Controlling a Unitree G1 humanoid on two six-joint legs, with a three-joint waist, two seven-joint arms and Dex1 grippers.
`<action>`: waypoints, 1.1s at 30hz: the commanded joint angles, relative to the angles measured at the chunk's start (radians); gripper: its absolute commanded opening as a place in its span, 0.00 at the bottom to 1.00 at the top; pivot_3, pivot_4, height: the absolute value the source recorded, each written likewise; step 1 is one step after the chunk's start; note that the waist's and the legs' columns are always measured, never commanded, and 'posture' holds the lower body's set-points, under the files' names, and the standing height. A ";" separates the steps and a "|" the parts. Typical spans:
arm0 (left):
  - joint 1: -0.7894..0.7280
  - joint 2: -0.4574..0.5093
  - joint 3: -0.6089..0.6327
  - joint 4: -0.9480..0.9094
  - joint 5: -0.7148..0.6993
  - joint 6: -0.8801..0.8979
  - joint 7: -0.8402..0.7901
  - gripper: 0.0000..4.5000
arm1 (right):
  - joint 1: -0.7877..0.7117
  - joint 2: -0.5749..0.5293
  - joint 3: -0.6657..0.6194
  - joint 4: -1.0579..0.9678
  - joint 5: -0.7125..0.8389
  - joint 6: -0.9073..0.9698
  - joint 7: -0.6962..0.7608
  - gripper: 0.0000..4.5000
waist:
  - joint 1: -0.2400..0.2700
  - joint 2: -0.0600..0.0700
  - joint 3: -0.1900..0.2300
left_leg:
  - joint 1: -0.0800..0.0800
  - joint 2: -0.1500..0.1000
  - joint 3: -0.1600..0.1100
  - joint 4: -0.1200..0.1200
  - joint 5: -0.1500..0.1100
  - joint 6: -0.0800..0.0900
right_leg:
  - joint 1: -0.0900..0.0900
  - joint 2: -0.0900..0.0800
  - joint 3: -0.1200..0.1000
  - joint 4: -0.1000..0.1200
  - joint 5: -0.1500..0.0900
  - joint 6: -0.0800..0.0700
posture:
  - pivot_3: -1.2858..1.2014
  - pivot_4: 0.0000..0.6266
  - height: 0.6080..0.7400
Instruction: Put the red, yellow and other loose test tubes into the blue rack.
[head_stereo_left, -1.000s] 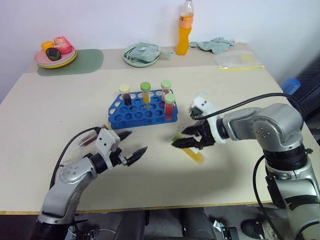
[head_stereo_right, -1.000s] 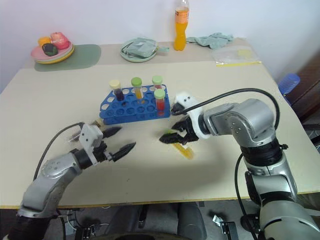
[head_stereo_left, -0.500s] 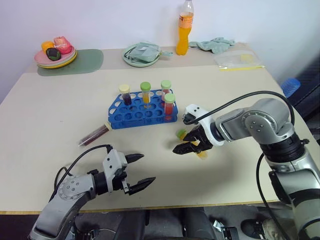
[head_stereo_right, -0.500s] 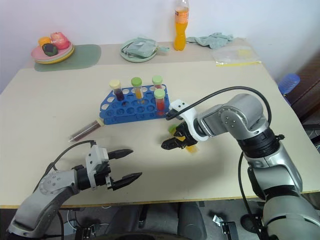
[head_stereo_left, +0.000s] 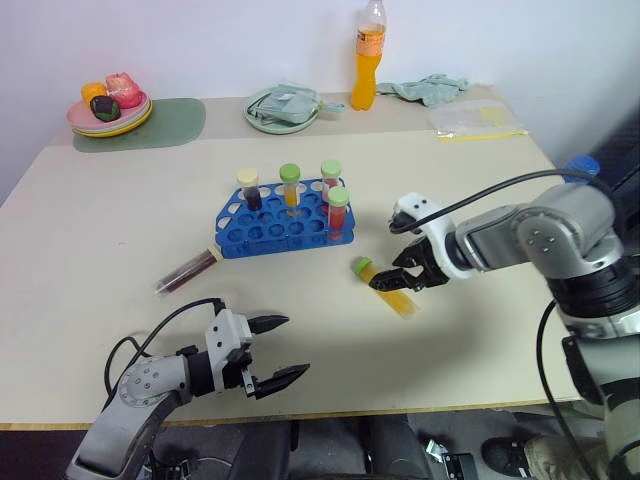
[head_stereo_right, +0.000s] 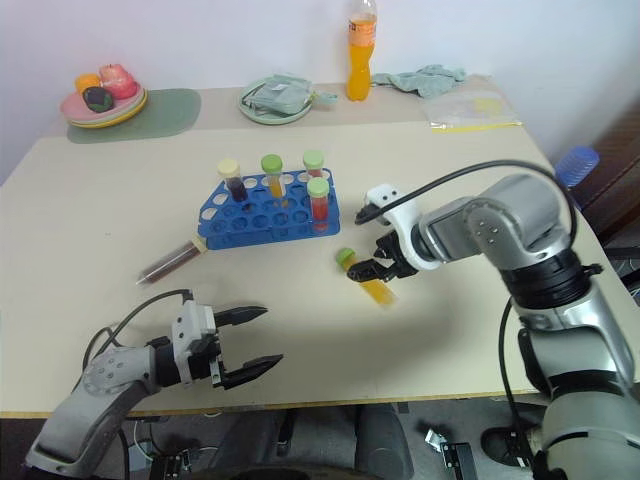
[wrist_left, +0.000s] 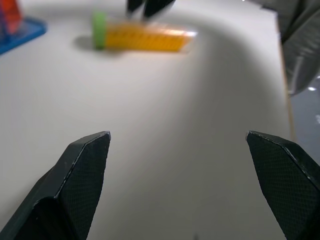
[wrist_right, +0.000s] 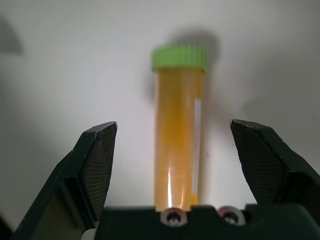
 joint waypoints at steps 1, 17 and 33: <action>0.001 0.005 -0.006 -0.042 -0.009 -0.002 -0.004 1.00 | -0.018 0.025 -0.024 0.005 -0.024 0.006 -0.039 0.89 | -0.001 0.001 0.000 | 0.000 0.000 0.000 0.000 0.000 0.000 | 0.000 0.000 0.000 0.000 0.000 0.000 | 0.52 0.24 1.00; -0.008 -0.034 0.076 -0.064 -0.019 0.020 0.118 1.00 | 0.037 0.021 -0.102 -0.204 -0.062 -0.200 0.074 0.17 | 0.001 0.001 0.000 | 0.000 0.000 0.000 0.000 0.000 0.000 | 0.000 0.000 0.000 0.000 0.000 0.000 | 0.52 0.24 1.00; -0.114 -0.177 0.307 0.058 0.087 -0.045 0.467 1.00 | 0.265 0.686 -0.031 0.148 -0.611 -1.525 0.128 0.17 | -0.005 -0.001 -0.001 | 0.003 -0.001 0.000 0.001 0.001 -0.002 | 0.001 0.001 0.000 0.003 0.000 0.000 | 0.52 0.24 1.00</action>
